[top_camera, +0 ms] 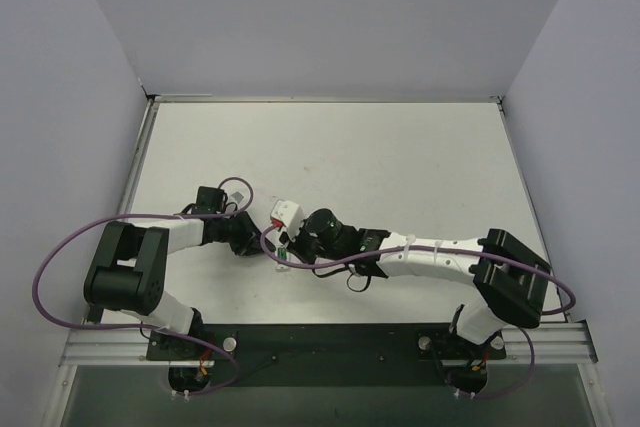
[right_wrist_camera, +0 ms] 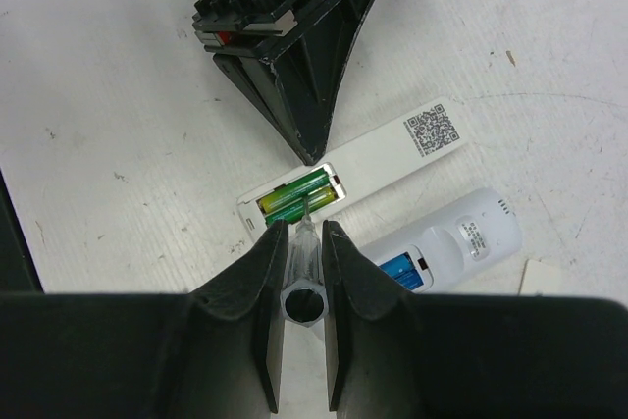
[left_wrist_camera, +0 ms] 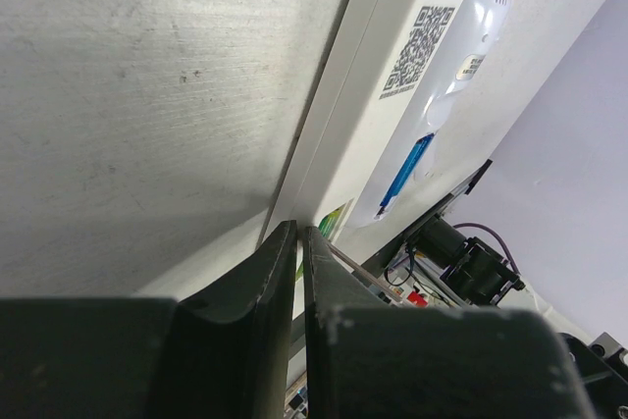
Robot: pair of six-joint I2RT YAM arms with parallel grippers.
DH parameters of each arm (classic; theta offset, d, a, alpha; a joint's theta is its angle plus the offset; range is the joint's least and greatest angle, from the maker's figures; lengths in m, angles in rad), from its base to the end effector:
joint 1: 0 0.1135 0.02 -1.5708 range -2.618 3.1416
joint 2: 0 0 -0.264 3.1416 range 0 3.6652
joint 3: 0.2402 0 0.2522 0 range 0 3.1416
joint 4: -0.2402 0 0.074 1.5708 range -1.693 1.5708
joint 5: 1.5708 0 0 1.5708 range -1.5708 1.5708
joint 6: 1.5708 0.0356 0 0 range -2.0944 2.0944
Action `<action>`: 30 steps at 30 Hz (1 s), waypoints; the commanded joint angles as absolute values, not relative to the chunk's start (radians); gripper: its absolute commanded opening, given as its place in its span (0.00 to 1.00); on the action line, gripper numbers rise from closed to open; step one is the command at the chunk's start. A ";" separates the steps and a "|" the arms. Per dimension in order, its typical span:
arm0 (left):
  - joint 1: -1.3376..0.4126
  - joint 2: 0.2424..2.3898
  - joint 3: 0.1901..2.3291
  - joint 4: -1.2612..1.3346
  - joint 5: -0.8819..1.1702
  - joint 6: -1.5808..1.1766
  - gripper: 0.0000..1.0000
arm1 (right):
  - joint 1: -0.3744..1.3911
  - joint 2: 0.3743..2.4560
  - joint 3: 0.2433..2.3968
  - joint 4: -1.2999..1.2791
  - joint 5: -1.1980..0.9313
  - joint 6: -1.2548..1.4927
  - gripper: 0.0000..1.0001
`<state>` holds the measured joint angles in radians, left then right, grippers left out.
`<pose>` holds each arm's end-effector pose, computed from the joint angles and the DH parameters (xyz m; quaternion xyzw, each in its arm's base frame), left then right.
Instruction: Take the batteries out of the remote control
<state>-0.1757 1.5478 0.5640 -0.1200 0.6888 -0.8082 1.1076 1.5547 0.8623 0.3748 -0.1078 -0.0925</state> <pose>0.2375 -0.0651 0.1161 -0.2105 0.8946 -0.3924 0.0368 0.1514 0.3117 0.2331 -0.4828 0.6497 0.3227 0.4905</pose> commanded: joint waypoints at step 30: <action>-0.222 1.612 0.549 -0.167 0.561 -0.781 0.16 | 1.080 1.575 0.638 0.429 -0.179 0.057 0.00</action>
